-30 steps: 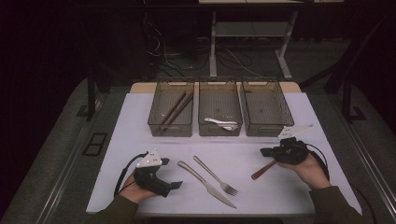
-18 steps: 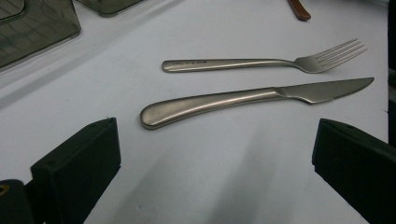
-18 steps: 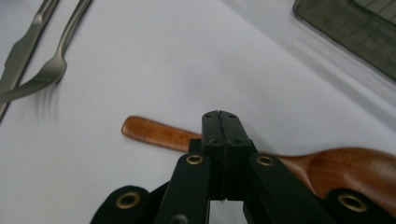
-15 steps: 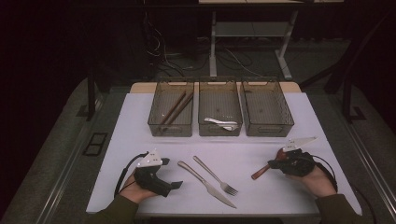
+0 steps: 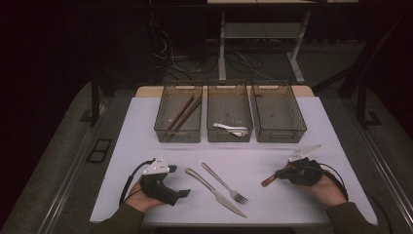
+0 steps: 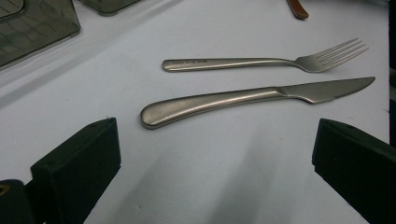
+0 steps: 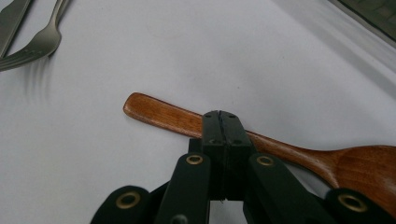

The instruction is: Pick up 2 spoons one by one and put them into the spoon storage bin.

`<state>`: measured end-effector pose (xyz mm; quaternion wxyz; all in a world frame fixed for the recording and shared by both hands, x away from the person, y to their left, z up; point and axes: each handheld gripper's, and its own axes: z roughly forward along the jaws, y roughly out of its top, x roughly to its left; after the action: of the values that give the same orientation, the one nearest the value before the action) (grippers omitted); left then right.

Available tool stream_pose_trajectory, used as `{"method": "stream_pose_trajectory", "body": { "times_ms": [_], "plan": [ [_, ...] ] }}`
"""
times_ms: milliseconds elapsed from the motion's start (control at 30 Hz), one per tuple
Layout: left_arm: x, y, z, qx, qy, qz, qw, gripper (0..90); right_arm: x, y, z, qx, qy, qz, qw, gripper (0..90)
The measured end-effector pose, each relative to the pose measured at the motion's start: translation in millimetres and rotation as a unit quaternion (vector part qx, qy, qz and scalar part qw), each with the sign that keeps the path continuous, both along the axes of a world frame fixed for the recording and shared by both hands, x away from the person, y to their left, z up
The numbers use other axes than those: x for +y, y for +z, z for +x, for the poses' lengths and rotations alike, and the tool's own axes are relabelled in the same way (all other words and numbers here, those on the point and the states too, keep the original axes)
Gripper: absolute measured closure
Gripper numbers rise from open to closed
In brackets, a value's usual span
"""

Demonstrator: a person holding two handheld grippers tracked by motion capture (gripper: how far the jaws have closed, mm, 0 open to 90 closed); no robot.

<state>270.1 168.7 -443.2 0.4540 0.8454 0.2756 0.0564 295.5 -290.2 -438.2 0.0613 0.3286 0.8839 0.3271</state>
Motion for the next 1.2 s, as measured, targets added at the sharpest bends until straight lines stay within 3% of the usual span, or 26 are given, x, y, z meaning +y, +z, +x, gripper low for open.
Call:
{"method": "stream_pose_trajectory", "body": {
  "times_ms": [667, 833, 1033, 1200],
  "plan": [
    [-0.5, -0.4, 0.1, 0.0, 0.0, 0.002, 1.0, 0.2, 10.6, 2.2, 17.5, -0.015, -0.003, 0.012, 0.9998, 89.2],
    [-0.8, -0.6, 0.2, 0.001, 0.0, 0.001, 1.0, 0.2, 0.6, 11.4, 30.8, -0.03, -0.038, 0.013, 0.9987, 89.2],
    [-0.9, -0.8, 0.4, 0.001, 0.0, 0.001, 1.0, 0.2, -13.3, 12.6, 58.8, -0.049, -0.089, -0.021, 0.9946, 89.2],
    [-0.3, -0.8, 0.3, 0.001, 0.0, 0.001, 1.0, 0.2, -20.8, 6.9, 75.7, -0.041, -0.114, -0.042, 0.9918, 89.2]
  ]
}}
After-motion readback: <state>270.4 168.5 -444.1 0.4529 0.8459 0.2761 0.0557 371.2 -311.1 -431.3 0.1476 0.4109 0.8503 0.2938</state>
